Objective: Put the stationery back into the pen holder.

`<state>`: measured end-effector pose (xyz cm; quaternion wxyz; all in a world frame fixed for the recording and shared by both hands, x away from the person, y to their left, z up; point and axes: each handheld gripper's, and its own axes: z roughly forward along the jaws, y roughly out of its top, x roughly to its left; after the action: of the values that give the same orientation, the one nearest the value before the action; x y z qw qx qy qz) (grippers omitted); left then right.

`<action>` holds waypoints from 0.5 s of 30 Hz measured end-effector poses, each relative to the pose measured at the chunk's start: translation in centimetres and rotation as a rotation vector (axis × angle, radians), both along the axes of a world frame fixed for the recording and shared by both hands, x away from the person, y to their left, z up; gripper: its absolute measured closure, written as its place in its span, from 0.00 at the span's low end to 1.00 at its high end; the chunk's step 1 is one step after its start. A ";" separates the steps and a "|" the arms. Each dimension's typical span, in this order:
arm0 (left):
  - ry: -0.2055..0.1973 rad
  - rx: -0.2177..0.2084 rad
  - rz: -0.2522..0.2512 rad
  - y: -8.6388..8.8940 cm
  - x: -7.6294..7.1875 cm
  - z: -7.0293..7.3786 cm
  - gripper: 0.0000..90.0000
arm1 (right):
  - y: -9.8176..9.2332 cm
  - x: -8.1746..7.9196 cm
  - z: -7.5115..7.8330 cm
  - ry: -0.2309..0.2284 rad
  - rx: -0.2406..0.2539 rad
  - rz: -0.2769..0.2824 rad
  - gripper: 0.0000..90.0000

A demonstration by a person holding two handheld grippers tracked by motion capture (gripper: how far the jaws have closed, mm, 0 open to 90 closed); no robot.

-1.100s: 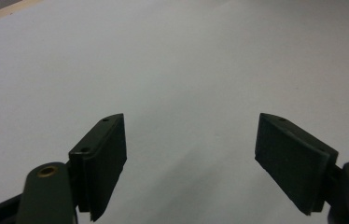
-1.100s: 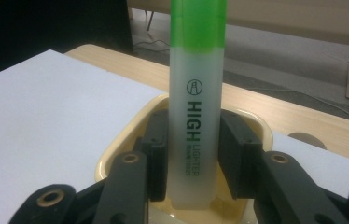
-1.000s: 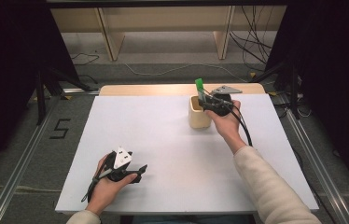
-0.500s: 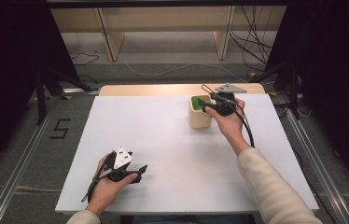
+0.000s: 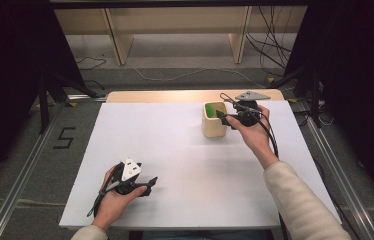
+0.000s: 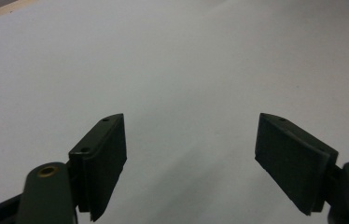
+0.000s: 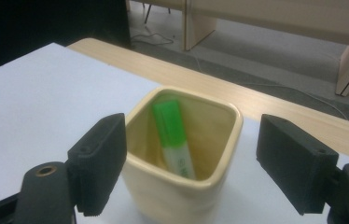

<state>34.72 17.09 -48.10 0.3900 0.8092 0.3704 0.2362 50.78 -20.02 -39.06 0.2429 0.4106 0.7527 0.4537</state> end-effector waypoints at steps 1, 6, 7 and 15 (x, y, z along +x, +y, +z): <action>-0.001 0.001 -0.001 0.0 0.0 0.0 0.27 | -0.1 -0.1 0.0 0.006 -0.002 0.002 0.28; 0.001 0.001 -0.001 0.0 0.0 0.0 0.27 | -0.7 -0.7 -0.1 0.033 -0.019 0.021 0.26; 0.000 0.002 -0.001 -0.1 0.0 0.0 0.27 | -0.8 -0.9 -0.2 0.035 -0.020 0.024 0.26; 0.000 0.002 -0.001 -0.1 0.0 0.0 0.27 | -1.7 -2.2 -0.4 0.058 -0.052 0.047 0.24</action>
<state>34.71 17.04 -48.12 0.3893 0.8097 0.3699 0.2367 48.59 -21.73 -39.41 0.2209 0.3995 0.7803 0.4275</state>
